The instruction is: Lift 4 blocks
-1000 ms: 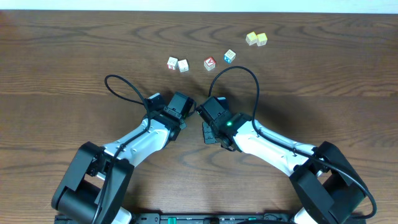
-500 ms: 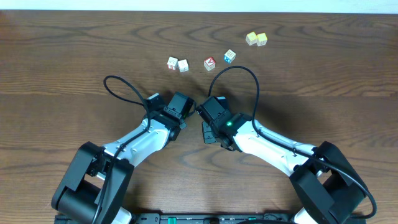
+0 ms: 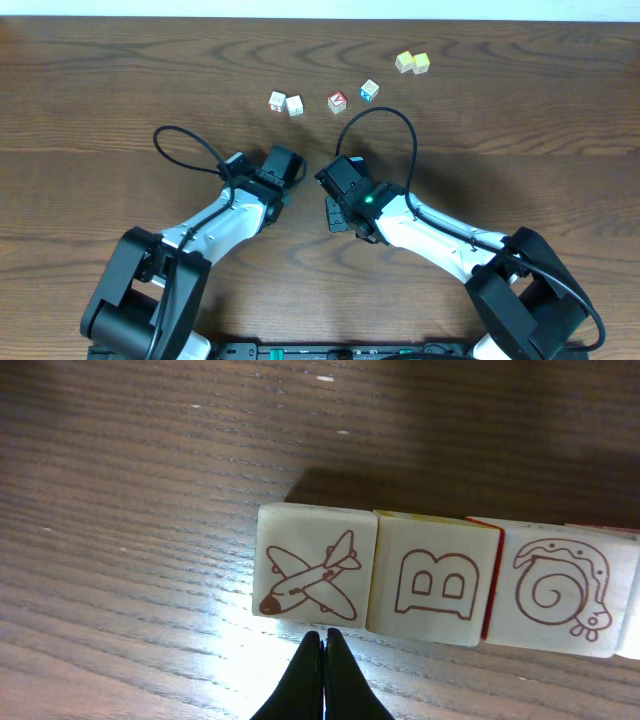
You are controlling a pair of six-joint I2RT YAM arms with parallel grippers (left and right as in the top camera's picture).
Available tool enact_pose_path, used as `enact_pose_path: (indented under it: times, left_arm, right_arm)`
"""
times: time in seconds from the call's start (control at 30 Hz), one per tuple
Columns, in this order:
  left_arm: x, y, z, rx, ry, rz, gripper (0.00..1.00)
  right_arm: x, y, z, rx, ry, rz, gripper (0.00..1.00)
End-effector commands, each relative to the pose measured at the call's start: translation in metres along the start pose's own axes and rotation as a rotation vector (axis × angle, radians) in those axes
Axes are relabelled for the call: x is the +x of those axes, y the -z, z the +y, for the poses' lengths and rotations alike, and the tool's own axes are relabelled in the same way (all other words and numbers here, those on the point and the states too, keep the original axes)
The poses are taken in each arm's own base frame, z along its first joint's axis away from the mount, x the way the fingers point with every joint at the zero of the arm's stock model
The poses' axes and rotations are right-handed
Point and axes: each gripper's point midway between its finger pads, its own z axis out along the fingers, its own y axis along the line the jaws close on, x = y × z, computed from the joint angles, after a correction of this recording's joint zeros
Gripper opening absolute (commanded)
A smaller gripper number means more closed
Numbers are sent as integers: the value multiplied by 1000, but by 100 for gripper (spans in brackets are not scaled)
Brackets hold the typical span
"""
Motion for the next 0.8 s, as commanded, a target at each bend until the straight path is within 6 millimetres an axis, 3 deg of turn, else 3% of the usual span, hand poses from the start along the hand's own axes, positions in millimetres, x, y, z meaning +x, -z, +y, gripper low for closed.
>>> enact_pose_path:
  times: [0.0, 0.77]
  left_arm:
    - [-1, 1, 6, -10, 28, 3, 7]
    - [0, 1, 8, -20, 28, 7, 7]
  right_arm:
    - [4, -2, -2, 14, -3, 1, 1]
    - [8, -5, -1, 3, -8, 5, 1]
